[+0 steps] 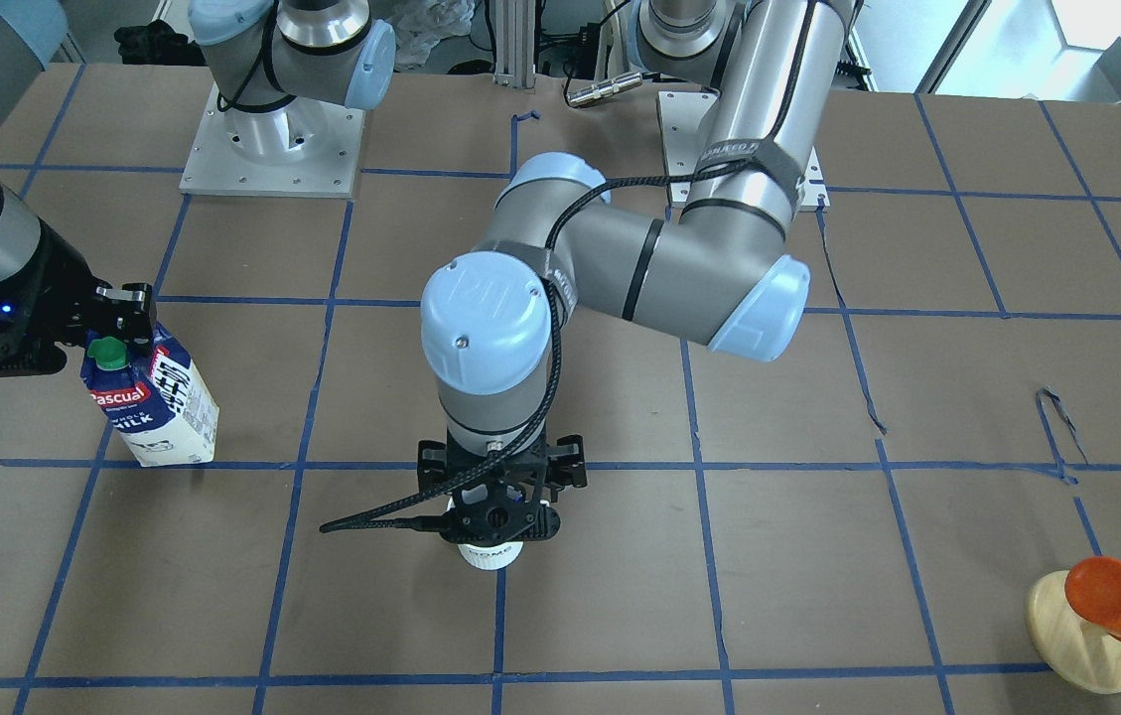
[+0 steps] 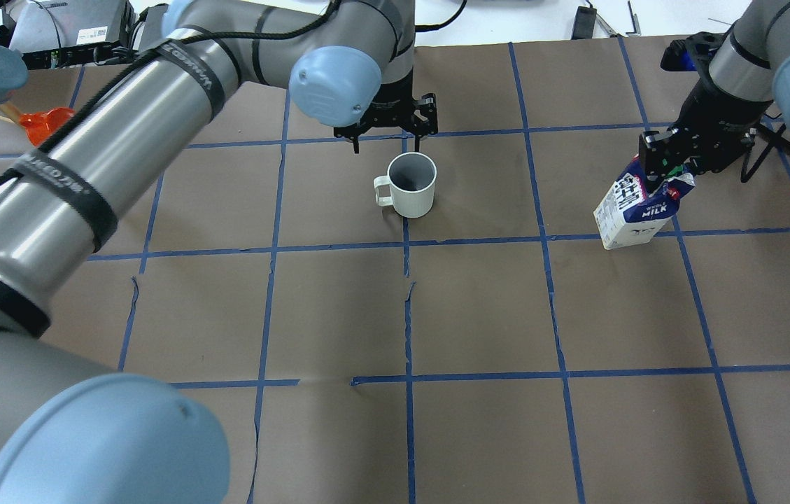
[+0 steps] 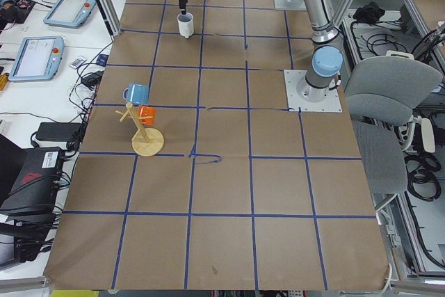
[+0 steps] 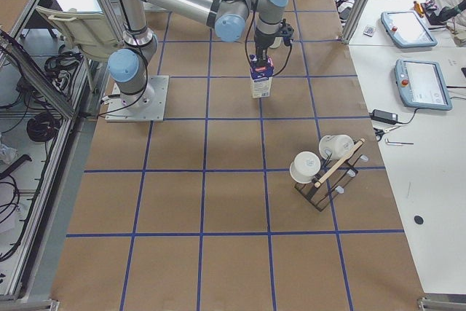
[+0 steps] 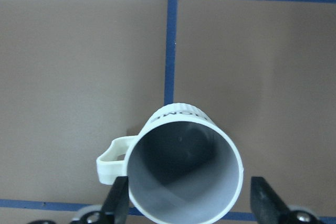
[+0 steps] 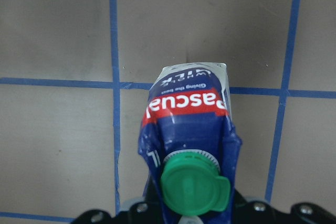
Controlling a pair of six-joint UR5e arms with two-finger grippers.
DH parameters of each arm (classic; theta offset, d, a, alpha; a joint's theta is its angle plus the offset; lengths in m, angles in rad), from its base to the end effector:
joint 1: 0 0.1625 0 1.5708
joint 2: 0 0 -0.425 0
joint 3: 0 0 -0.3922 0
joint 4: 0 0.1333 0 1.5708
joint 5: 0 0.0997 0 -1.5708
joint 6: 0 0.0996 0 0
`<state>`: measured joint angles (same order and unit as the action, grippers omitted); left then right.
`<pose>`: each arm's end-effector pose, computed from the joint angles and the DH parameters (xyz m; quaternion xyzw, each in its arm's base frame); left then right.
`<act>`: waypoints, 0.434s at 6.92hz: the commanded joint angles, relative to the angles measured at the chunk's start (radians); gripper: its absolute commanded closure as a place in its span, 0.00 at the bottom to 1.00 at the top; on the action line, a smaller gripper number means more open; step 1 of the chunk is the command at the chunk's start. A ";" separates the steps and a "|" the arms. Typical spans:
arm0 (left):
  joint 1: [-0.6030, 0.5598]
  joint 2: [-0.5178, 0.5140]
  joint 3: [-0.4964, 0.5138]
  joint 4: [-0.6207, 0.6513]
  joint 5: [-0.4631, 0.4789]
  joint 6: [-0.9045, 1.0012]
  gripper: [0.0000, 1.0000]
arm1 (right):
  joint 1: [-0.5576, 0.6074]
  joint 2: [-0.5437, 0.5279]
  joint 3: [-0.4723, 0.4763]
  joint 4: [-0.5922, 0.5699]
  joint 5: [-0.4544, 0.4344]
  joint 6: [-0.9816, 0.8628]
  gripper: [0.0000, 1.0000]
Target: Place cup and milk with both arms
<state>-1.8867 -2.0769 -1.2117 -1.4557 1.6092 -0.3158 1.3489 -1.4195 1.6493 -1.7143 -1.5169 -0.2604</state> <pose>-0.3376 -0.6161 0.3741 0.0004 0.9997 0.0092 0.0232 0.0171 -0.5541 0.3856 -0.0181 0.9985 0.0354 0.0364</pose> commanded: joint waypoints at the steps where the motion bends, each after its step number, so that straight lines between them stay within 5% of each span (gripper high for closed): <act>1: 0.075 0.166 -0.029 -0.214 -0.006 0.073 0.05 | 0.106 0.059 -0.069 -0.005 0.018 0.183 0.74; 3: 0.144 0.291 -0.183 -0.169 -0.003 0.144 0.05 | 0.214 0.154 -0.158 -0.014 0.040 0.373 0.74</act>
<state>-1.7848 -1.8624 -1.3119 -1.6501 1.6041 -0.2046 1.5002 -1.3212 1.5464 -1.7254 -1.4866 0.0011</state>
